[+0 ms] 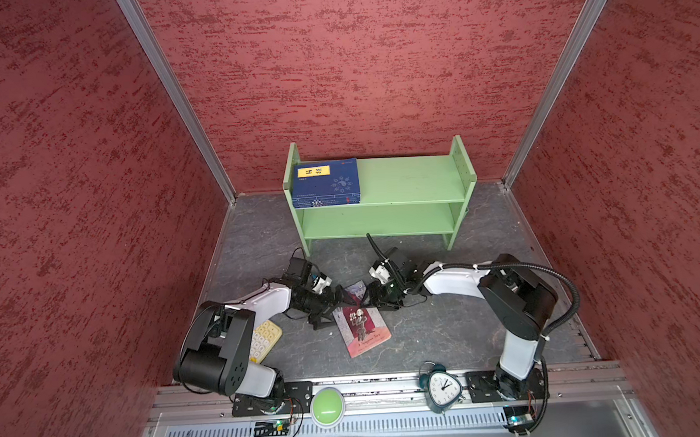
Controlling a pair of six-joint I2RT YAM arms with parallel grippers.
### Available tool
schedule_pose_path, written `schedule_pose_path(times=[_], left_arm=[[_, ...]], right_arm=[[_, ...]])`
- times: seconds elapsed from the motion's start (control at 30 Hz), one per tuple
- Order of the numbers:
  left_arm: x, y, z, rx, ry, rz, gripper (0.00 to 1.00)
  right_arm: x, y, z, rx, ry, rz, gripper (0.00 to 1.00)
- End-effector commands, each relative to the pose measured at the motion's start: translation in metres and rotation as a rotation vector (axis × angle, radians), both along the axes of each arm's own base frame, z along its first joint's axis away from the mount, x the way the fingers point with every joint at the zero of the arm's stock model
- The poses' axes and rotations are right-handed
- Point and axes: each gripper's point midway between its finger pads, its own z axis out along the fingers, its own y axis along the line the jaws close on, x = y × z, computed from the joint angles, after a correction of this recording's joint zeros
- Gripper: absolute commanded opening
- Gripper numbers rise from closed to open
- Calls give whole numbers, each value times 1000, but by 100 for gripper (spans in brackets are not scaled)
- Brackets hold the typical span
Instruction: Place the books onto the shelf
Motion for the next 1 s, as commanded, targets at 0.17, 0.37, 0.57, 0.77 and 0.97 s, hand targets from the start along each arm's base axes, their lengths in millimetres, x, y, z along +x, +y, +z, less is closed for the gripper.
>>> schedule_pose_path(times=[0.17,0.37,0.57,0.77,0.97], left_arm=[[22,3,3,11,-137,16,99],[17,8,9,37,-92,22,82],[16,22,5,85,-54,72,47],[25,33,7,116,-74,110,12],[29,31,15,91,-82,119,0]], right_arm=[[-16,-24,-52,-165,75,-40,59],[-11,-21,-46,-161,54,-43,59],[-2,-17,-38,-140,27,-70,59],[6,-15,-19,-92,0,-113,60],[14,-17,0,-66,-29,-152,60]])
